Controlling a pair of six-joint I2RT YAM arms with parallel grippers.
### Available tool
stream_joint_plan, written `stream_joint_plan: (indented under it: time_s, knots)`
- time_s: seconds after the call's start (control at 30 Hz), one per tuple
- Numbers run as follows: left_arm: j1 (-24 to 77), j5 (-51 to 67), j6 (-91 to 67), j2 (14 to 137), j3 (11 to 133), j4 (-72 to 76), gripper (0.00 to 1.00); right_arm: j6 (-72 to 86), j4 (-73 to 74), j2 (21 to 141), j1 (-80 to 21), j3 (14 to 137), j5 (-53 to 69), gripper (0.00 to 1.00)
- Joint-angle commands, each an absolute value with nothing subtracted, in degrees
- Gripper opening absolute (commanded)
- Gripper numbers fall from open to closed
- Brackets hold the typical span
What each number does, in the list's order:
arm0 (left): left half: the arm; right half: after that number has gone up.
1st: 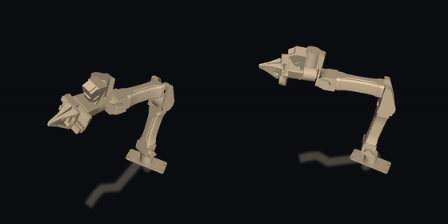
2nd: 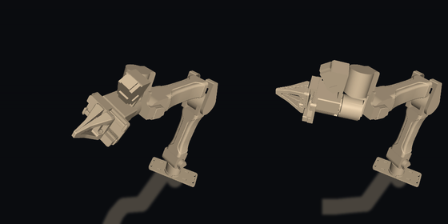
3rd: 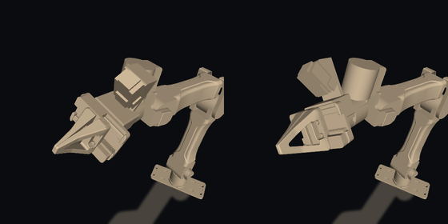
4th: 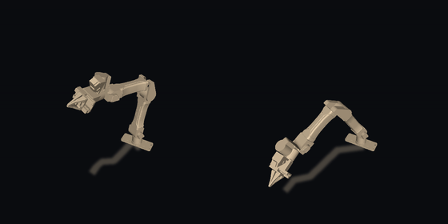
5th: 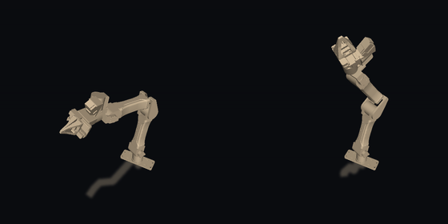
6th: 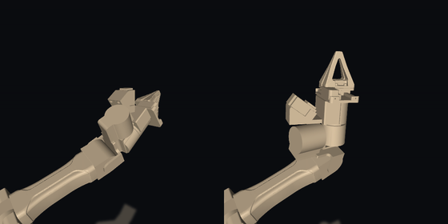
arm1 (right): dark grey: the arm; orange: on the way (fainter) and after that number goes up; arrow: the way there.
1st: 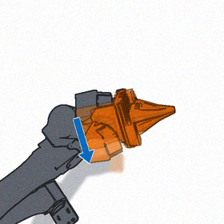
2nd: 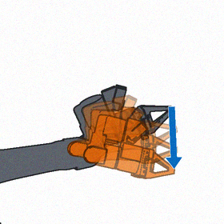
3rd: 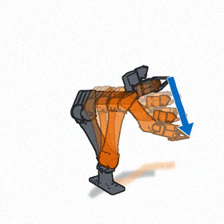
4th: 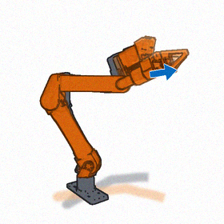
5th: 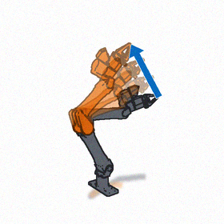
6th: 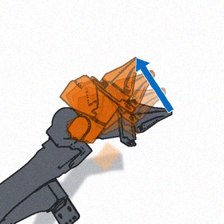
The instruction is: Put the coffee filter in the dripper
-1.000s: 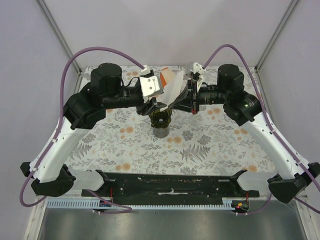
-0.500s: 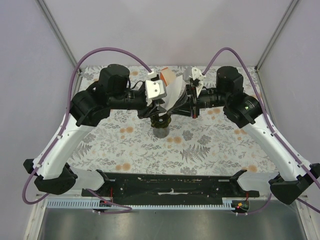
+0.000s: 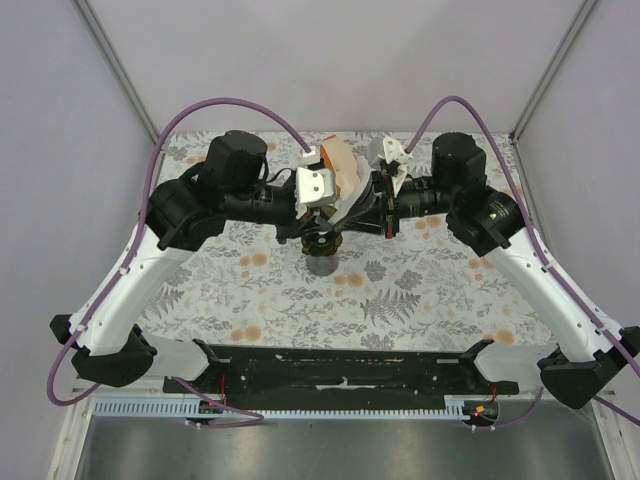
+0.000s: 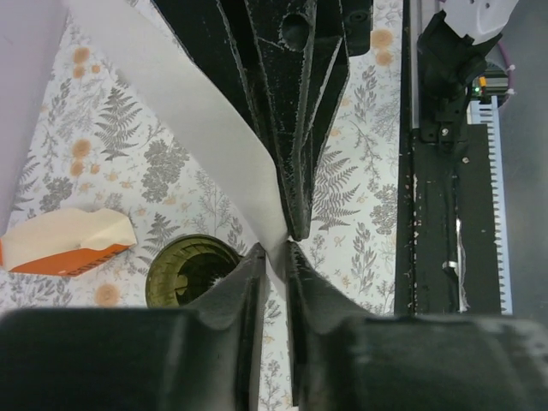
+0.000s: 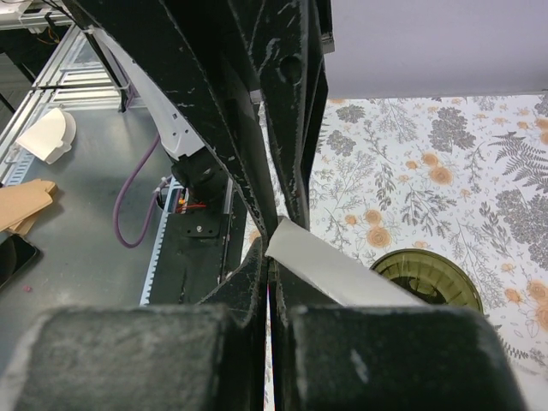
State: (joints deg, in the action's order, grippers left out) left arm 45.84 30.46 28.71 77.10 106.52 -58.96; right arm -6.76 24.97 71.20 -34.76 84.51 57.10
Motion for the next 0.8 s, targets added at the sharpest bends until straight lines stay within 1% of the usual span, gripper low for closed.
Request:
stream_joint_plan:
  time_s: [0.0,0.03,0.13,0.17,0.2,0.23,0.27,0.3,0.33,0.4,0.47,0.57,0.77]
  knots:
    - [46.23,33.05,29.71,77.61,107.31,-59.77,0.1,-7.56,24.35,71.37,-35.07,87.8,58.71,0.0]
    - [46.32,32.7,29.1,77.69,107.4,-59.42,0.02,-7.73,24.35,71.54,-34.98,87.89,58.71,0.0]
    - [46.23,31.29,27.43,77.35,107.23,-58.45,0.02,-8.26,24.43,71.02,-34.98,87.37,57.05,0.0]
    - [46.32,31.03,26.73,77.17,107.31,-58.1,0.02,-8.52,24.69,70.49,-34.72,86.84,55.56,0.04]
    - [46.23,30.85,26.11,76.99,107.14,-57.75,0.02,-8.7,24.78,69.79,-34.37,86.31,54.85,0.14]
    - [46.32,30.94,25.58,76.82,106.96,-57.31,0.02,-8.96,24.79,69.0,-33.67,85.26,54.67,0.26]
    - [46.32,30.94,24.97,76.56,106.79,-56.7,0.02,-9.05,24.79,67.95,-32.97,84.47,54.67,0.33]
    - [46.23,30.85,24.61,76.38,106.53,-56.34,0.02,-9.14,24.79,67.07,-32.44,83.94,54.67,0.39]
    - [46.23,30.94,24.26,76.12,106.44,-55.82,0.02,-9.31,24.79,66.45,-32.26,83.5,54.67,0.43]
    - [46.32,31.02,24.26,76.11,106.52,-55.63,0.02,-9.75,24.7,65.66,-32.26,83.15,55.71,0.47]
    - [46.23,31.03,24.26,76.29,106.52,-55.46,0.02,-9.32,24.7,65.74,-32.26,83.41,56.6,0.47]
    - [46.23,31.29,24.17,76.46,106.52,-55.2,0.02,-8.09,24.61,66.7,-32.26,84.11,55.99,0.39]
    - [46.23,31.2,24.17,76.64,107.05,-55.28,0.02,-6.51,23.56,67.94,-32.26,84.73,56.95,0.32]
